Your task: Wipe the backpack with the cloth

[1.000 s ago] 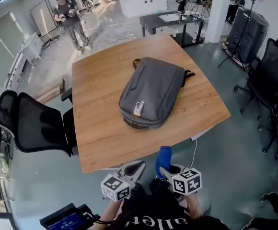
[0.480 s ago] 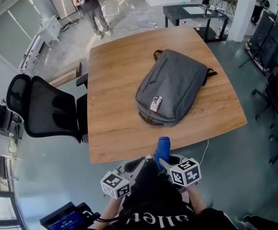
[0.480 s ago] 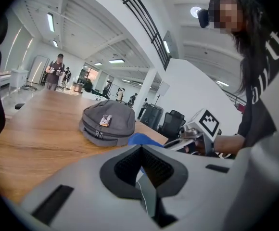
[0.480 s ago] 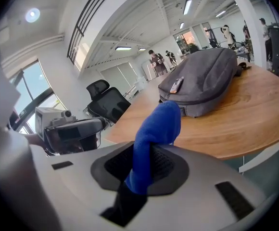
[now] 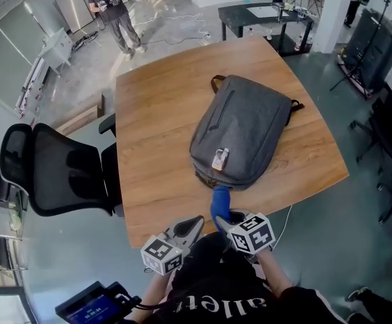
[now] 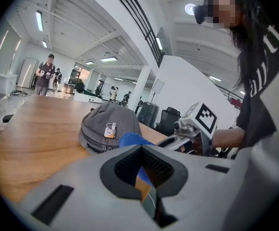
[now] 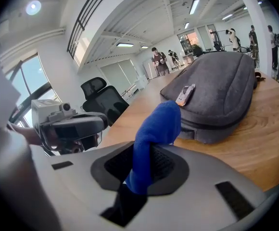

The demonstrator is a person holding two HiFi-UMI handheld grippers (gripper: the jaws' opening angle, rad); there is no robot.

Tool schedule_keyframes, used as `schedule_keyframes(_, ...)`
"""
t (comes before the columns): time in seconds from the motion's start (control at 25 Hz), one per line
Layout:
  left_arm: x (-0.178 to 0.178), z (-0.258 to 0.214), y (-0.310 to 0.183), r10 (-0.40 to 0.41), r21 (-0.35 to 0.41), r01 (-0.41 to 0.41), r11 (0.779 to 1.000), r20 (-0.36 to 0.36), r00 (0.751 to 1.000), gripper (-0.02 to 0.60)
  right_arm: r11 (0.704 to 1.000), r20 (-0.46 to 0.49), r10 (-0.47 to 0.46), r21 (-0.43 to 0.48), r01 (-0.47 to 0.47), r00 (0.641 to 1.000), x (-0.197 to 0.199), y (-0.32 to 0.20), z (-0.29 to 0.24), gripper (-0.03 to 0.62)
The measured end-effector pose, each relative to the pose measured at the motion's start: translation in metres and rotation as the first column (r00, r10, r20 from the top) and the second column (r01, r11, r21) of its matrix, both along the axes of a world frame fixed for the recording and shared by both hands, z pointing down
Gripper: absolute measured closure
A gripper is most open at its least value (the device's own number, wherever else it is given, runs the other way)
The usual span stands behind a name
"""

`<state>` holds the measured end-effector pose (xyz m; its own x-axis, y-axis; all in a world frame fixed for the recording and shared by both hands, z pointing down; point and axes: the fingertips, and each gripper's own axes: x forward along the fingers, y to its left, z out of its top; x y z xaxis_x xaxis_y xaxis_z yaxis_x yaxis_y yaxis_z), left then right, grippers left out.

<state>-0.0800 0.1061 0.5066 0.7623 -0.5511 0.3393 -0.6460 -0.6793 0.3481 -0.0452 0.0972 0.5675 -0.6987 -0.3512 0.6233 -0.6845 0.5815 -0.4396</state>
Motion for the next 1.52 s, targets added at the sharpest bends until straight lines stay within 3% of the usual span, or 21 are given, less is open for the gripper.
schedule_keyframes(0.48,-0.038,-0.002,-0.068,0.005,0.02,-0.004,1.0,-0.034,0.999,0.583,0.985,-0.1,-0.171,0.019,0.174,0.98,-0.093,-0.087,0.017,0.516)
schedule_keyframes(0.68,-0.051,0.003,-0.082,-0.006,0.009,0.006,1.0,-0.043,0.999,0.583,0.987,-0.124,-0.161,-0.012,0.161,0.979,-0.101,-0.104,0.033,0.516)
schedule_keyframes(1.16,-0.024,0.015,-0.096,0.037,-0.024,-0.038,0.999,-0.041,0.998,0.583,0.994,-0.122,-0.063,-0.098,0.051,0.99,-0.032,-0.083,0.051,0.516)
schedule_keyframes(1.52,0.036,0.013,-0.114,-0.052,-0.024,0.051,0.998,-0.044,0.998,0.583,0.99,-0.095,-0.072,-0.129,0.059,0.993,0.061,-0.068,0.049,0.516)
